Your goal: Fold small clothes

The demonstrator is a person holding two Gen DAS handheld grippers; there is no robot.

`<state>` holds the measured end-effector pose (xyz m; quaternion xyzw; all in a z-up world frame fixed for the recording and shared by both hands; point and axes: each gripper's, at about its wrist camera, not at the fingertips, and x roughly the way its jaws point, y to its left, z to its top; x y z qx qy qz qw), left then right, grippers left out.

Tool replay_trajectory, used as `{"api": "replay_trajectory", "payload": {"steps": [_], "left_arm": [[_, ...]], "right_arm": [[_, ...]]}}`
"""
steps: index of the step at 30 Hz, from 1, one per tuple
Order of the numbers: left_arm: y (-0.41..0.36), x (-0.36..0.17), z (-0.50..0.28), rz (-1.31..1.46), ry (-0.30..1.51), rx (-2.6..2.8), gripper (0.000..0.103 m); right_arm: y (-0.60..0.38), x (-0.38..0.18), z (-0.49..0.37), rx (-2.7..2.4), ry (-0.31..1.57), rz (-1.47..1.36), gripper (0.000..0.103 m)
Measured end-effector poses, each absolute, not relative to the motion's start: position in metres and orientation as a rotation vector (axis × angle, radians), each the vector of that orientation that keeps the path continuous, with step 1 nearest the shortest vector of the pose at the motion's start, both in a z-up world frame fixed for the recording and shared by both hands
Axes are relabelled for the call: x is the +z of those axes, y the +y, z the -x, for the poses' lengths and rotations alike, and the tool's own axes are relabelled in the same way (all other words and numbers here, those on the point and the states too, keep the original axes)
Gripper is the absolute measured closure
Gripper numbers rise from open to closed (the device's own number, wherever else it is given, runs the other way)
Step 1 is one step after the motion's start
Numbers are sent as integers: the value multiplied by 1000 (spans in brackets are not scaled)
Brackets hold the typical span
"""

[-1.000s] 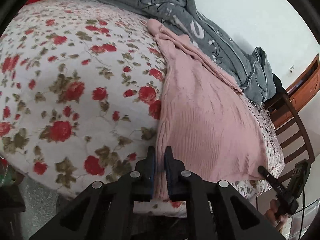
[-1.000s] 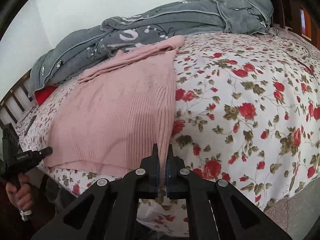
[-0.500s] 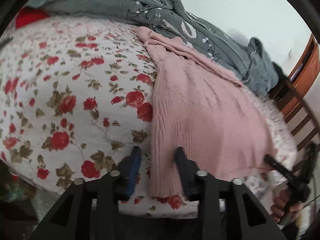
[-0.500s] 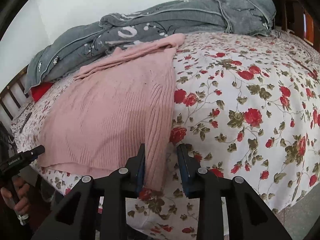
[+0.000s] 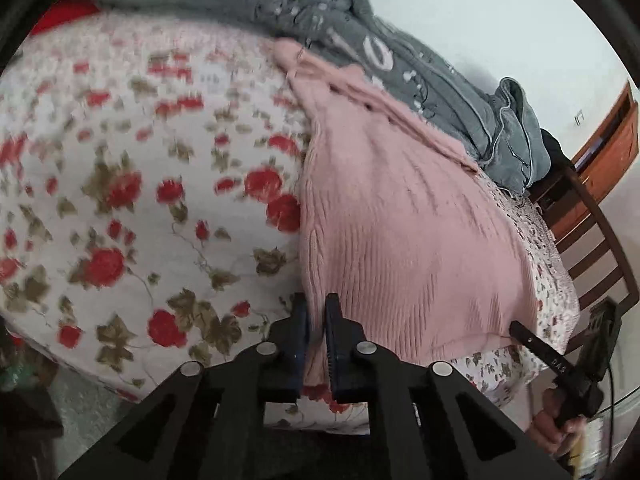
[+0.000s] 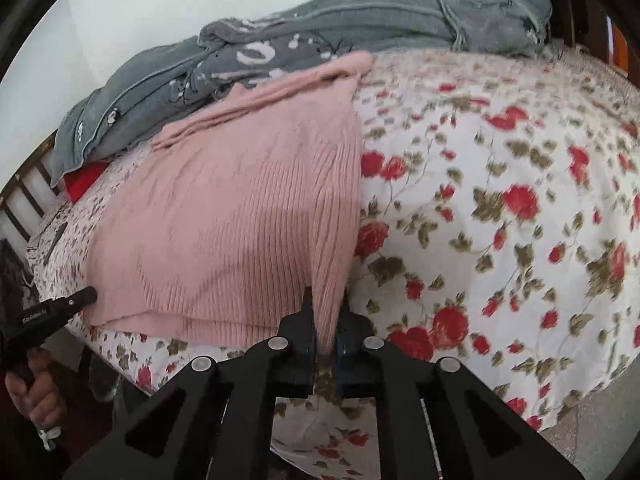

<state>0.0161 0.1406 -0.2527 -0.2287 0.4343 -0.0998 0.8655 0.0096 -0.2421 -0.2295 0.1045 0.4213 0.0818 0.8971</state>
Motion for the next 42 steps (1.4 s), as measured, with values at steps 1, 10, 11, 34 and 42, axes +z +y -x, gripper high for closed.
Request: {"api": "replay_trajectory", "payload": {"steps": [1,10,11,34,42], "left_arm": [[143,-253,-16,504,895,-228,87],[148,-257,-19,535,925,-262,96],[149,-255,-20,547,927,-261,96],[173,-252,-6,634,896,-246,96],[175,-266,-6,668,885,-280,95]], "right_arm": [[-242,-230,-10,174,873,-231,94],[-252,-225,-6,195,868,-271,98],[-252,-223,-5,194,864,-272,98],[-253,-217,11,217,826,-315,98],[-252,-222,14,224,819,-306,98]]}}
